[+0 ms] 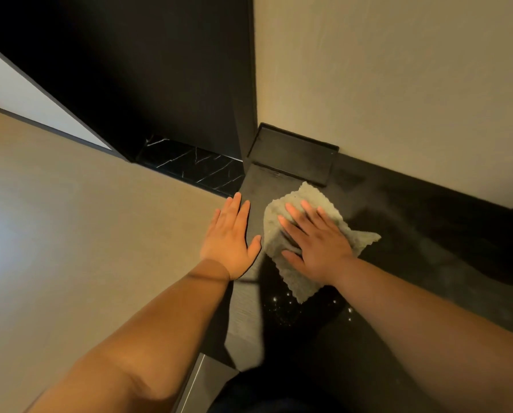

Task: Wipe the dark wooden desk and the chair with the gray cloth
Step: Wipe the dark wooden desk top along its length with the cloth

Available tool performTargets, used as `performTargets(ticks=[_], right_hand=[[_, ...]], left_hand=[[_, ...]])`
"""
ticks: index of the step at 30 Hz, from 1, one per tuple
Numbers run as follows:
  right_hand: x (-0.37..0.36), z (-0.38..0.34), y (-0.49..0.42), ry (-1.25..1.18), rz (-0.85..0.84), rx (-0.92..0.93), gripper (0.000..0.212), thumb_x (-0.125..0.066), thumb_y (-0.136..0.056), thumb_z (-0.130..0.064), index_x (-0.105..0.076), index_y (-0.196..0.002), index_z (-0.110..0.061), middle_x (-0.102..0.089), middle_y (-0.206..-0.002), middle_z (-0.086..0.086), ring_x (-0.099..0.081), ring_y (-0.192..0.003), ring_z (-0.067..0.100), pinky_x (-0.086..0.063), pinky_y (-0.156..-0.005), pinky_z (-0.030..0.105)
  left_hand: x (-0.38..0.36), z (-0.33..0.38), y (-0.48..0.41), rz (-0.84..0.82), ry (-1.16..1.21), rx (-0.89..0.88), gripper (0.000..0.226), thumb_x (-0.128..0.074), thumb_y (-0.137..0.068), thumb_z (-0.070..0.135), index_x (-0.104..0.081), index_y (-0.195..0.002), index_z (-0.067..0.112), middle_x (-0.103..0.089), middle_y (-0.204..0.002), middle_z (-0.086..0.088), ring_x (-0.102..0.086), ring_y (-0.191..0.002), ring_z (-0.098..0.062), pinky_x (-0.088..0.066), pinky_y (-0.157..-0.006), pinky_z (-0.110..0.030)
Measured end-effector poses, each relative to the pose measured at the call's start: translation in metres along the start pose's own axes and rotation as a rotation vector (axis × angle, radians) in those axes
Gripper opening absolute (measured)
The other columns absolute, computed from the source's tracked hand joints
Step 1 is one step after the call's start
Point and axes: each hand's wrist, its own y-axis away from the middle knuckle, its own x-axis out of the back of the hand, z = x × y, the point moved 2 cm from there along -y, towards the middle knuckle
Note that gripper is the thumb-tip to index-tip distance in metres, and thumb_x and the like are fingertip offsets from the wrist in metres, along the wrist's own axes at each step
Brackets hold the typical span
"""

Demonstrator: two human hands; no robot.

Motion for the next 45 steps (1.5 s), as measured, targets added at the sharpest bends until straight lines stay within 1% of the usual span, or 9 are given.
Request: performTargets(ticks=[5, 9, 11, 14, 20, 27, 31, 35, 45], right_hand=[[0.009, 0.007, -0.030, -0.026, 0.038, -0.215, 0.083, -0.022, -0.100, -0.074, -0.007, -0.166, -0.027, 0.005, -0.175, 0.007, 0.002, -0.161, 0.033, -0.003, -0.130, 0.053], [0.002, 0.001, -0.016, -0.040, -0.011, -0.103, 0.074, -0.013, -0.108, -0.061, 0.010, -0.166, -0.022, 0.026, -0.172, 0.003, 0.032, -0.155, 0.021, 0.017, -0.127, 0.043], [-0.003, 0.005, 0.000, -0.037, -0.038, -0.019, 0.071, -0.012, -0.109, -0.057, 0.013, -0.166, -0.023, 0.030, -0.171, -0.001, 0.037, -0.152, 0.015, 0.018, -0.126, 0.039], [-0.003, 0.026, 0.008, -0.013, -0.056, 0.052, 0.071, -0.014, -0.109, -0.057, 0.016, -0.165, -0.025, 0.031, -0.170, -0.006, 0.031, -0.155, 0.013, 0.014, -0.128, 0.039], [0.003, 0.036, -0.012, -0.014, -0.029, -0.137, 0.079, -0.011, -0.106, -0.065, 0.016, -0.165, -0.020, 0.027, -0.172, 0.002, 0.025, -0.158, 0.019, 0.011, -0.130, 0.042], [0.025, -0.001, -0.058, -0.053, -0.032, -0.062, 0.081, -0.023, -0.106, -0.062, 0.004, -0.168, -0.017, 0.018, -0.174, 0.004, 0.013, -0.161, 0.023, 0.015, -0.124, 0.038], [0.019, 0.015, -0.035, -0.054, -0.005, -0.013, 0.081, -0.024, -0.105, -0.065, 0.000, -0.168, -0.020, 0.015, -0.175, 0.002, 0.014, -0.161, 0.020, 0.013, -0.127, 0.039], [0.011, 0.028, -0.020, -0.015, -0.013, -0.034, 0.084, -0.016, -0.103, -0.069, 0.001, -0.168, -0.020, 0.019, -0.174, 0.002, 0.019, -0.160, 0.020, 0.006, -0.131, 0.043], [0.028, -0.004, -0.092, 0.014, -0.017, 0.089, 0.090, -0.026, -0.098, -0.071, 0.001, -0.168, -0.021, 0.015, -0.175, 0.002, 0.004, -0.161, 0.024, 0.001, -0.131, 0.042]], left_hand=[[0.000, 0.000, 0.001, 0.023, 0.041, 0.008, 0.083, -0.041, -0.098, 0.057, -0.015, -0.168, 0.020, -0.004, -0.176, -0.006, -0.002, -0.162, -0.023, -0.007, -0.132, -0.048], [-0.001, -0.002, -0.001, 0.009, 0.037, 0.013, 0.083, -0.041, -0.098, 0.058, -0.015, -0.168, 0.021, -0.004, -0.176, -0.006, -0.002, -0.162, -0.022, -0.006, -0.132, -0.048], [-0.001, -0.002, -0.001, 0.005, 0.044, 0.011, 0.083, -0.041, -0.098, 0.058, -0.016, -0.168, 0.021, -0.004, -0.176, -0.006, -0.002, -0.162, -0.022, -0.006, -0.132, -0.047], [-0.001, -0.001, -0.001, 0.004, 0.035, 0.018, 0.084, -0.041, -0.098, 0.058, -0.014, -0.168, 0.021, -0.003, -0.176, -0.005, -0.002, -0.162, -0.022, -0.004, -0.132, -0.047], [0.000, -0.001, -0.003, -0.019, 0.007, 0.036, 0.085, -0.043, -0.096, 0.056, -0.012, -0.168, 0.025, -0.001, -0.176, -0.004, -0.001, -0.162, -0.022, -0.001, -0.131, -0.044], [-0.001, -0.001, -0.002, -0.014, 0.023, 0.030, 0.084, -0.043, -0.095, 0.056, -0.015, -0.167, 0.022, -0.002, -0.176, -0.006, -0.008, -0.161, -0.027, -0.015, -0.131, -0.049], [0.001, -0.001, -0.001, -0.016, 0.033, 0.067, 0.087, -0.043, -0.095, 0.057, -0.013, -0.167, 0.018, -0.003, -0.176, -0.007, -0.012, -0.160, -0.027, -0.019, -0.130, -0.048], [0.003, 0.000, -0.001, -0.035, 0.046, 0.075, 0.089, -0.043, -0.095, 0.058, -0.009, -0.167, 0.019, 0.000, -0.175, -0.005, -0.014, -0.158, -0.026, -0.020, -0.130, -0.046], [-0.001, -0.002, 0.000, 0.032, 0.071, 0.077, 0.097, -0.049, -0.094, 0.058, -0.002, -0.168, 0.016, -0.010, -0.175, -0.010, -0.021, -0.156, -0.027, -0.020, -0.129, -0.042]])
